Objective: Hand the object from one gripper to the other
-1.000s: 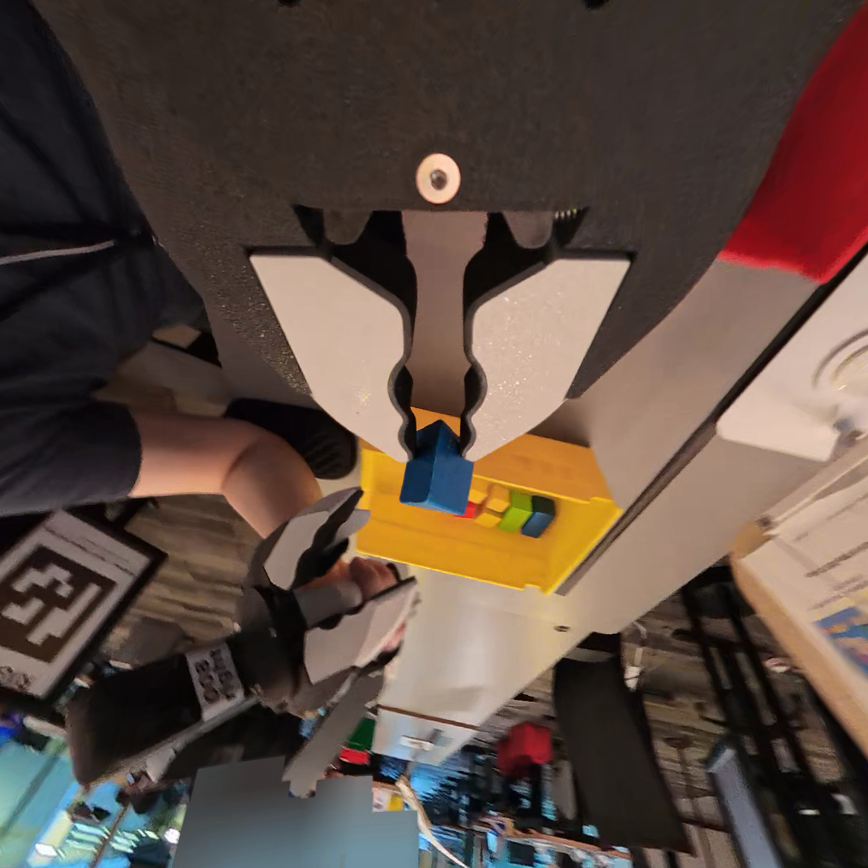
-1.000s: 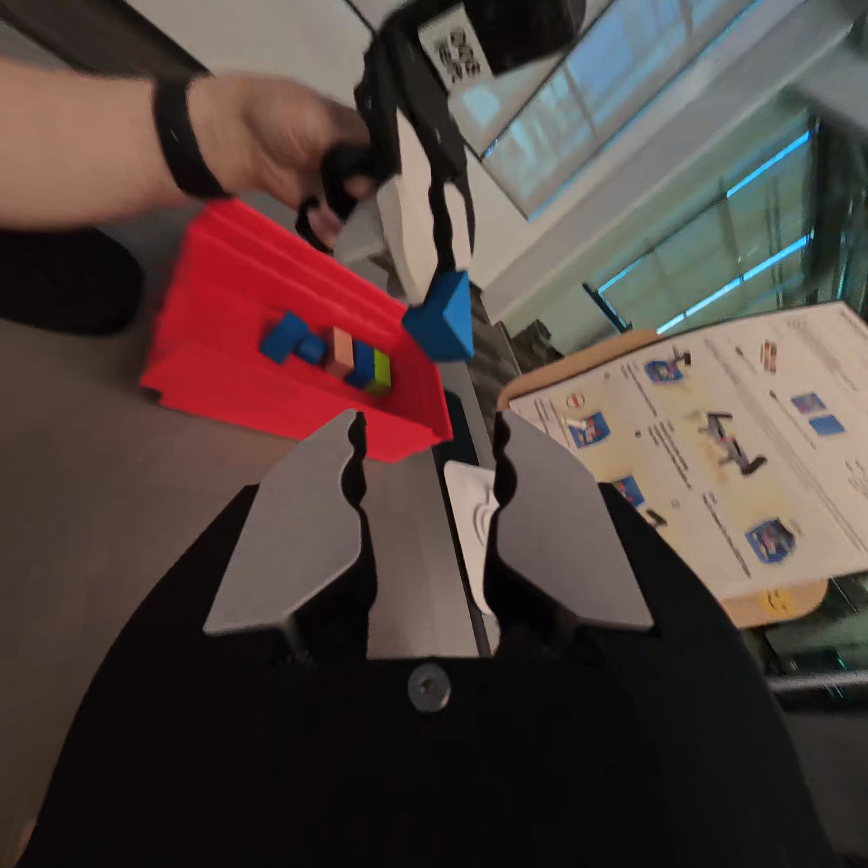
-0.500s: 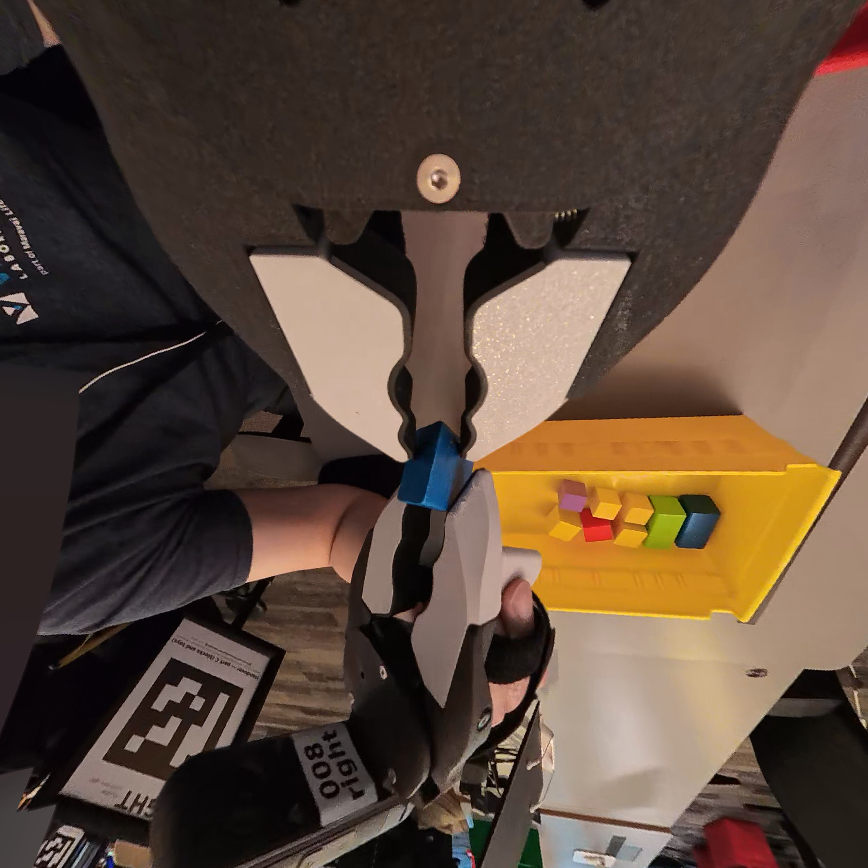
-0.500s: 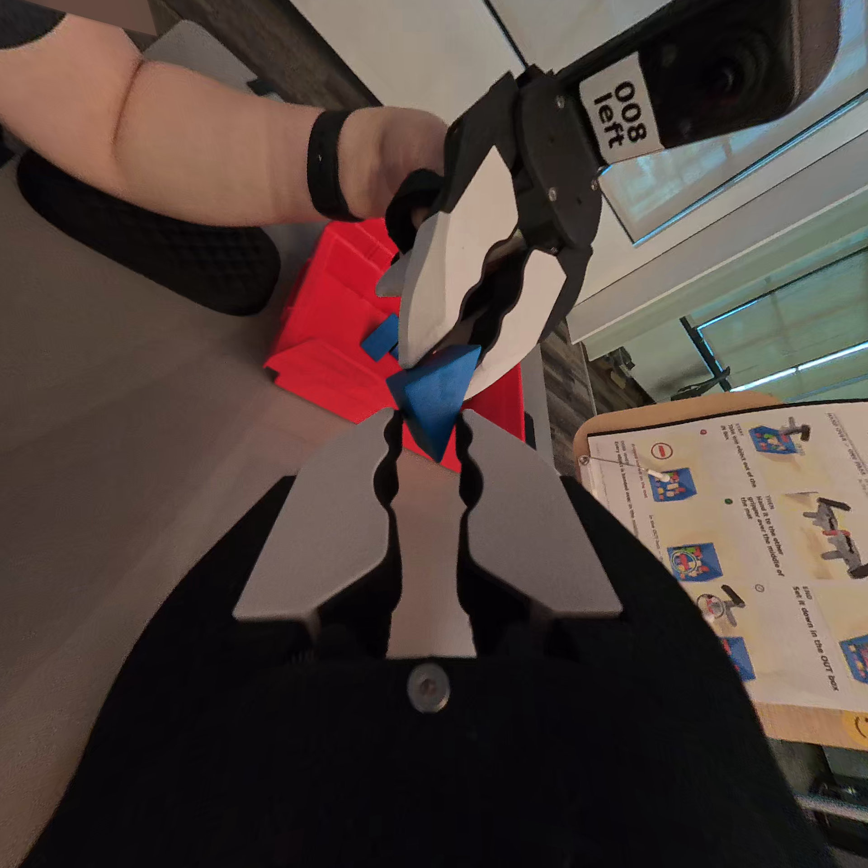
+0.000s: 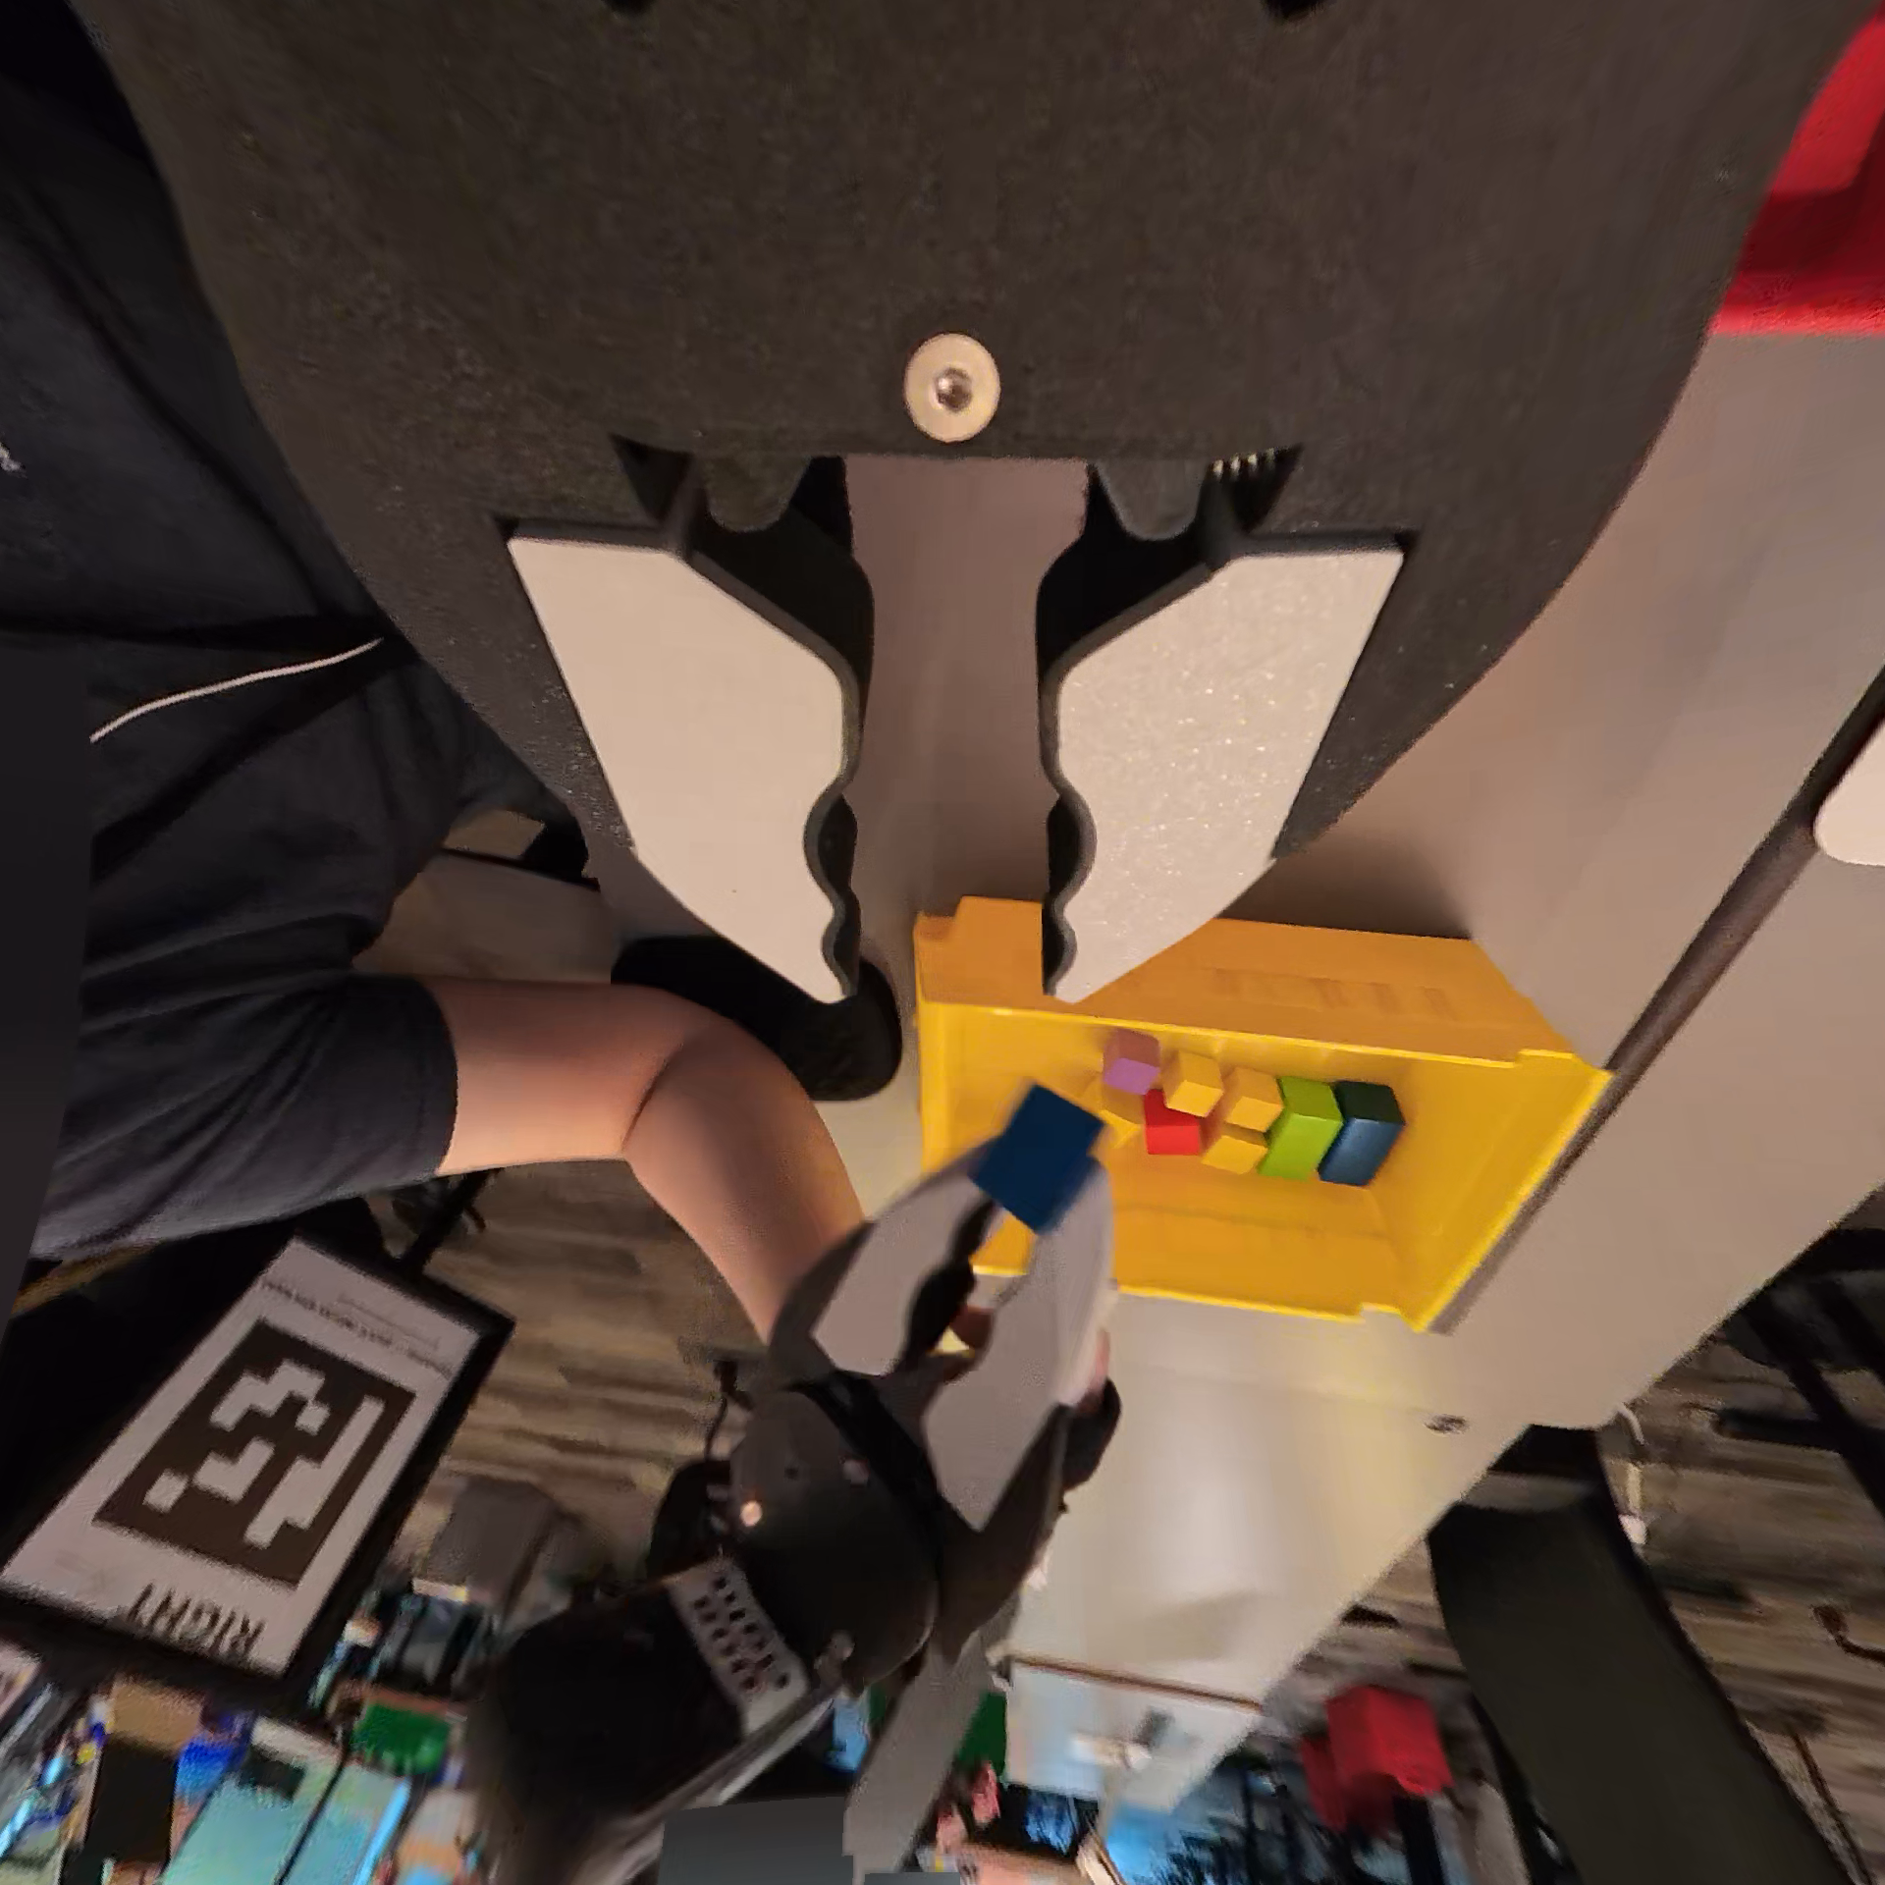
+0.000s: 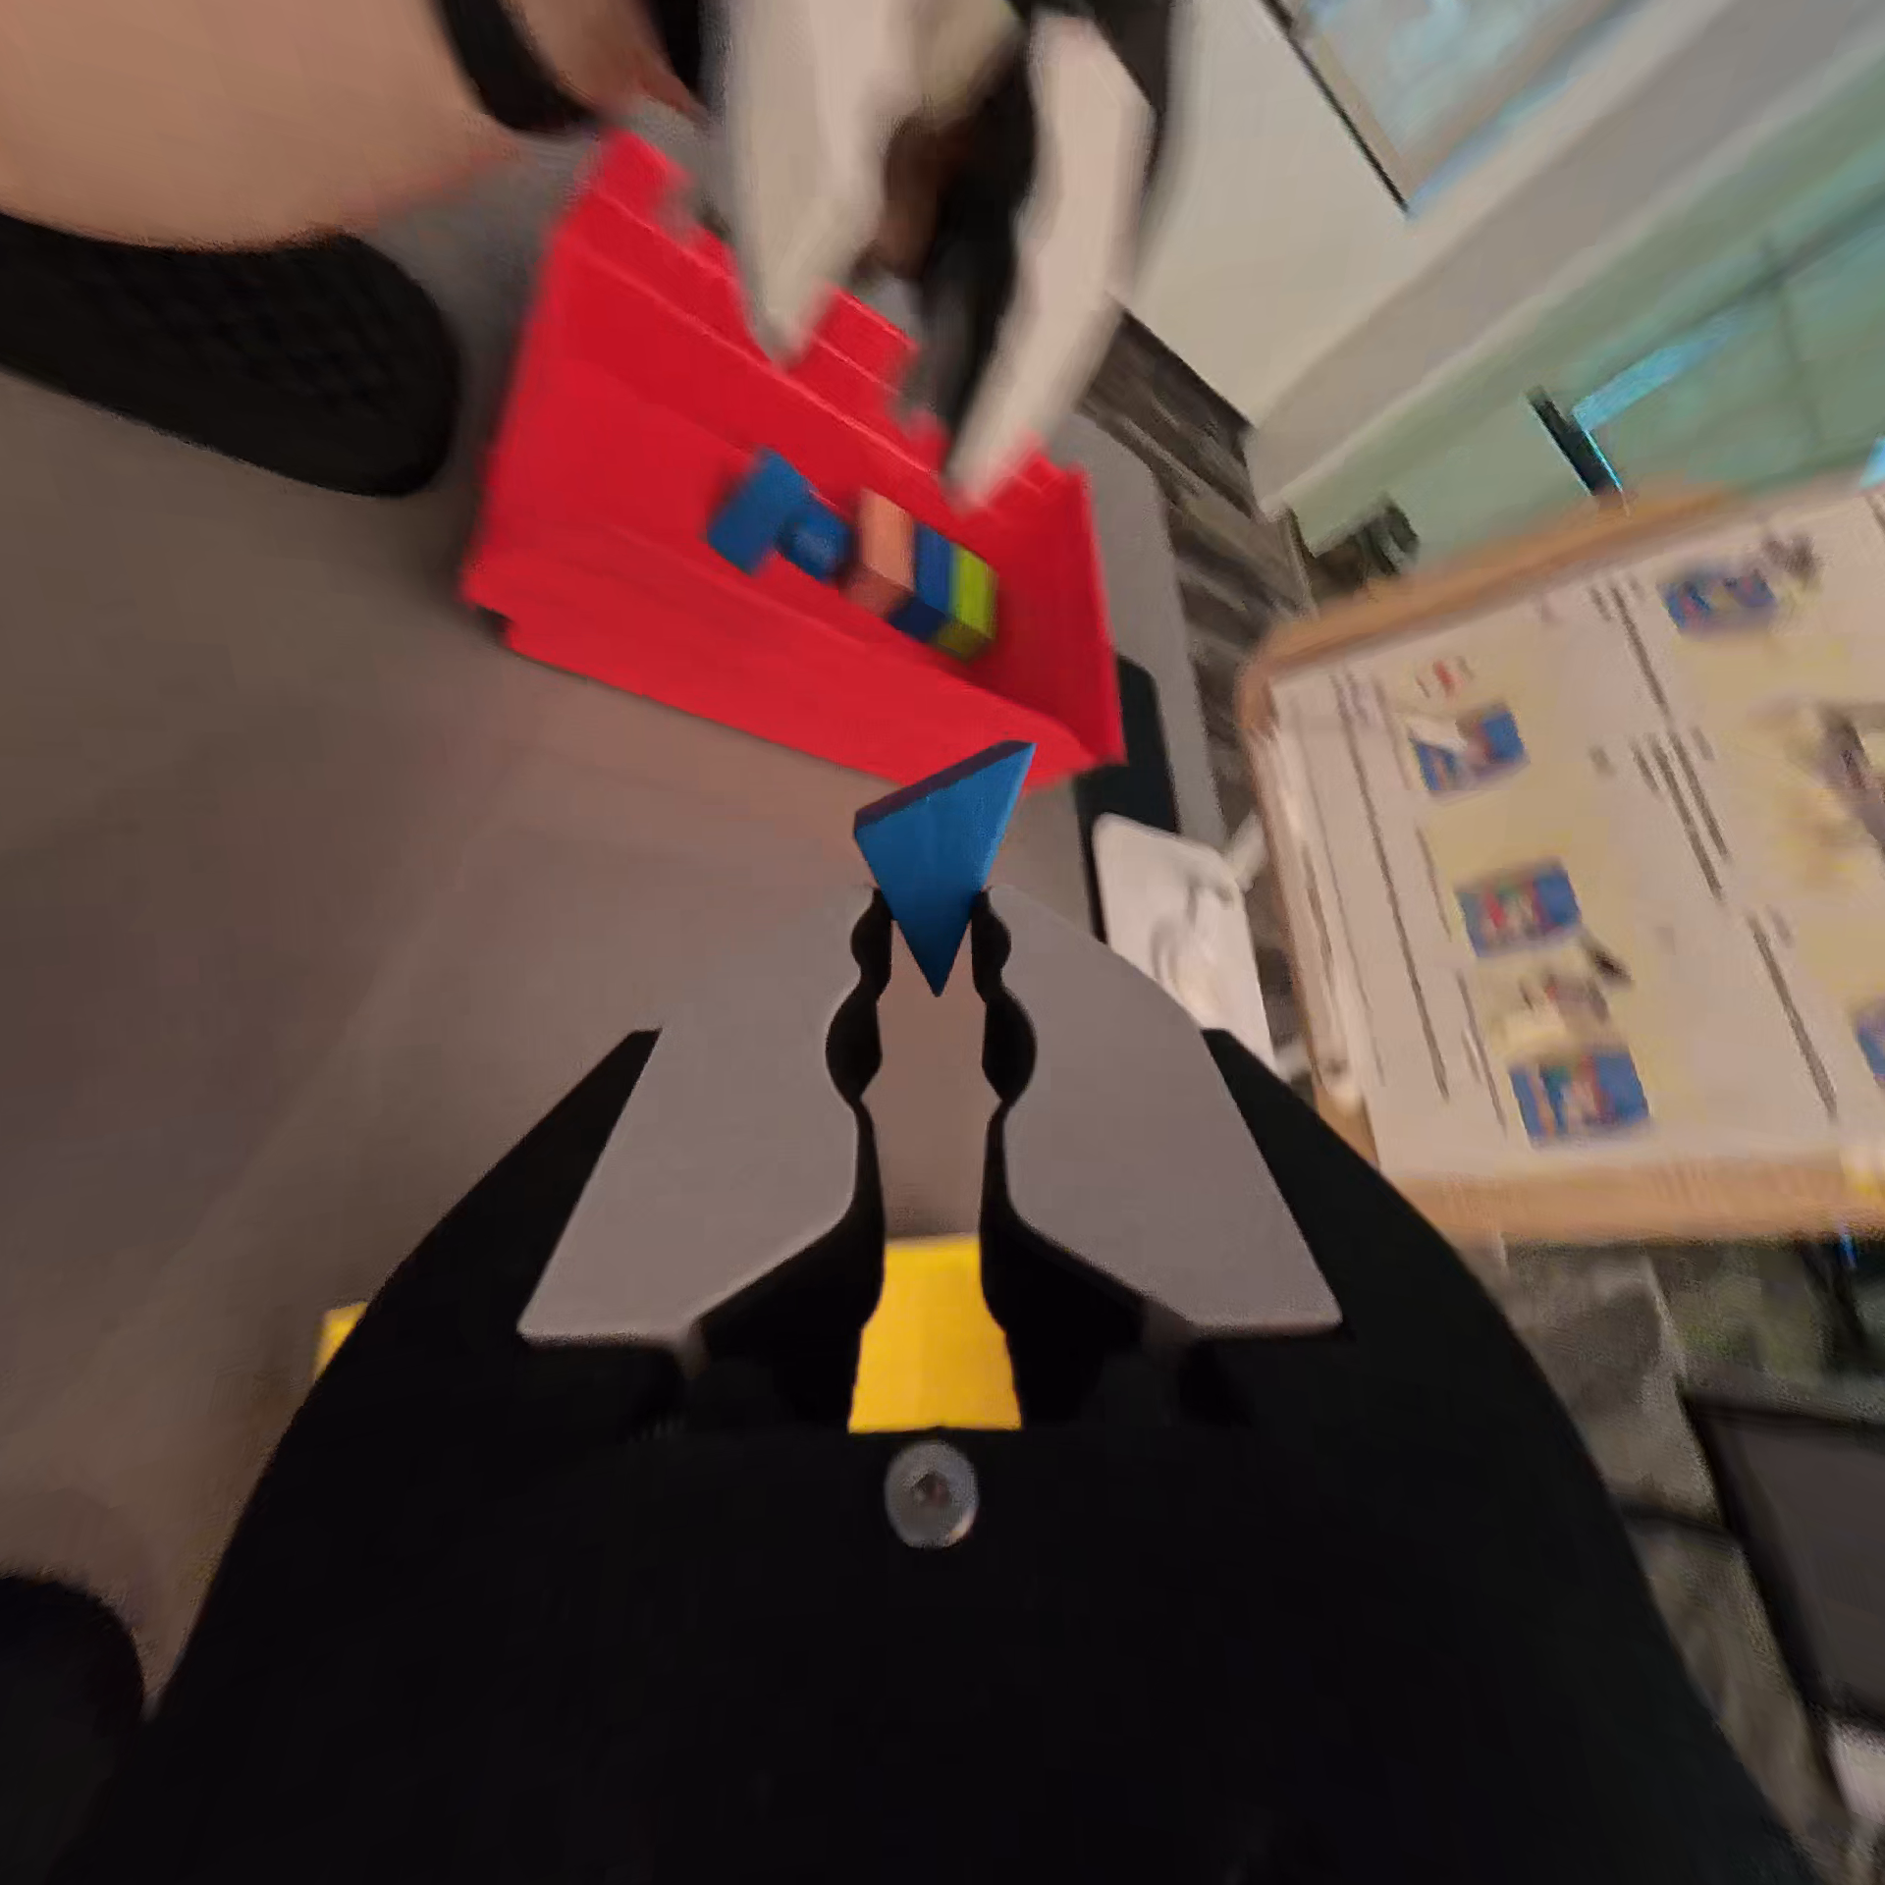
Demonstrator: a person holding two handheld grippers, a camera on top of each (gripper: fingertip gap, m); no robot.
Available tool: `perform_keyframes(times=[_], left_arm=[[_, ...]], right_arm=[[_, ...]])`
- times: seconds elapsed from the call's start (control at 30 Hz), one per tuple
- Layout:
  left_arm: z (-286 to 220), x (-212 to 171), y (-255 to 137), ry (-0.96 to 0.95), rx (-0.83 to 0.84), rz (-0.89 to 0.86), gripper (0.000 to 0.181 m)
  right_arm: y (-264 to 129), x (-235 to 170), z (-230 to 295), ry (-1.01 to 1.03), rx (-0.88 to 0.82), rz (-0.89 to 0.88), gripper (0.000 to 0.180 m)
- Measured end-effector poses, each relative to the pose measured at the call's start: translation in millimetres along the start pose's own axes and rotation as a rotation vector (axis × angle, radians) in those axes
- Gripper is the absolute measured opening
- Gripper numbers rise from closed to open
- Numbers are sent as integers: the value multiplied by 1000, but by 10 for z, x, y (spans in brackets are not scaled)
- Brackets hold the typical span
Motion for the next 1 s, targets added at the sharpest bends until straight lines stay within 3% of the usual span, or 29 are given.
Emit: perform_keyframes(times=[0.17, 0.3, 0.4, 0.7, 1.0], left_arm=[[41, 105, -210, -19, 33, -63, 27], [32, 61, -197, -3, 40, -20, 27], [23, 23, -161, 13, 48, 15, 27], [9, 11, -166, 18, 52, 34, 27], [-4, -8, -155, 25, 52, 54, 27]], right_arm=[[-499, -1065, -572, 469, -284, 270, 16], [-429, -1945, -539, 765, -332, 552, 16], [-301, -2338, -413, 881, -320, 688, 16], [-175, -2738, -263, 986, -394, 898, 16], [-174, -2863, -245, 1032, -439, 929, 16]])
Point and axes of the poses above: each gripper's, where its closed fingertips meet, y out along the fingers, x out of its top, z = x × y across the jaws, the point moved 4 cm from there along -y, back along the fingers, and after that the axes turned 12 degrees about -z, right-handed, at the moved point
